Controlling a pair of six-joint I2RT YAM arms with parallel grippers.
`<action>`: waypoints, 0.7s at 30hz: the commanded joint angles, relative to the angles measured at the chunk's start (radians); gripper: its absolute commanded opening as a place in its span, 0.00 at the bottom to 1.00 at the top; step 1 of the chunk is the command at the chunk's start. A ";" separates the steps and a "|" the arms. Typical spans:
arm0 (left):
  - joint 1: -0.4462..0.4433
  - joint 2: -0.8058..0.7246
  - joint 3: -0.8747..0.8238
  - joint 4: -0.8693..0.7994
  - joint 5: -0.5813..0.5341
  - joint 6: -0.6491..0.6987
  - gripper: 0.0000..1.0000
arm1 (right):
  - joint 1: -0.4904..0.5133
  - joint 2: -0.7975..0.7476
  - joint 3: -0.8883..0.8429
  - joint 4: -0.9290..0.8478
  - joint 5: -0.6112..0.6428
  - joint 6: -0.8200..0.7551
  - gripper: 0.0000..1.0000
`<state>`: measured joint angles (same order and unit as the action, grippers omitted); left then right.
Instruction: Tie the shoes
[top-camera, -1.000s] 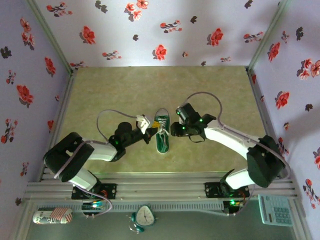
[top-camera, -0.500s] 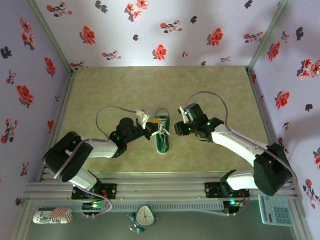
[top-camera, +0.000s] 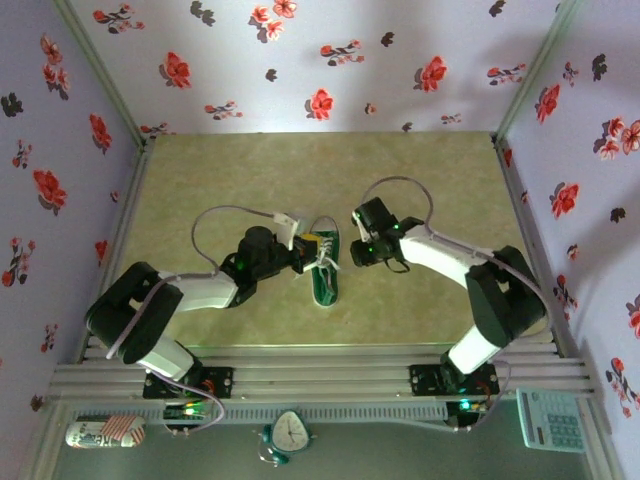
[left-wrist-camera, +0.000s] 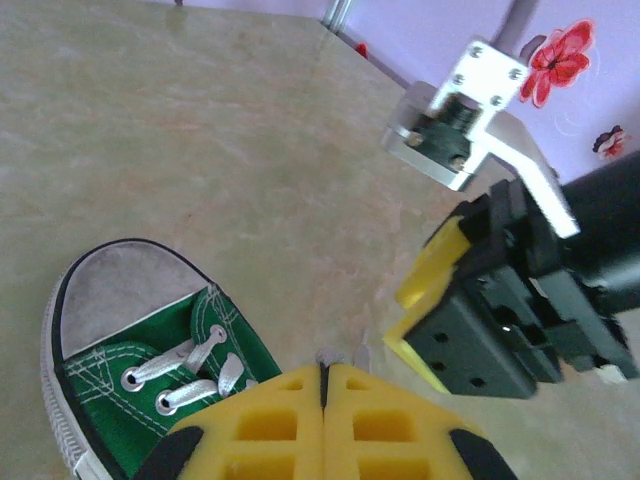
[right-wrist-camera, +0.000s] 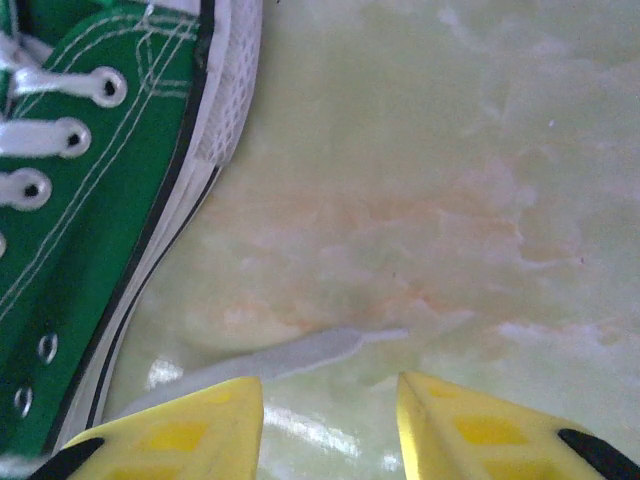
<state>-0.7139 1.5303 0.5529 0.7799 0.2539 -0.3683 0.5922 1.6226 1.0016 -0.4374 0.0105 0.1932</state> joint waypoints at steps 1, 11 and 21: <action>0.007 -0.034 0.014 -0.014 -0.012 -0.021 0.00 | -0.009 0.073 0.066 -0.019 0.028 0.016 0.36; 0.013 -0.055 0.004 -0.032 -0.010 -0.017 0.00 | -0.011 0.214 0.147 -0.052 0.062 0.006 0.33; 0.022 -0.083 -0.017 -0.045 -0.011 -0.006 0.00 | -0.001 0.263 0.147 -0.124 0.146 0.029 0.34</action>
<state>-0.7036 1.4769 0.5488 0.7383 0.2543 -0.3691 0.5884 1.8572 1.1461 -0.4786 0.0853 0.1947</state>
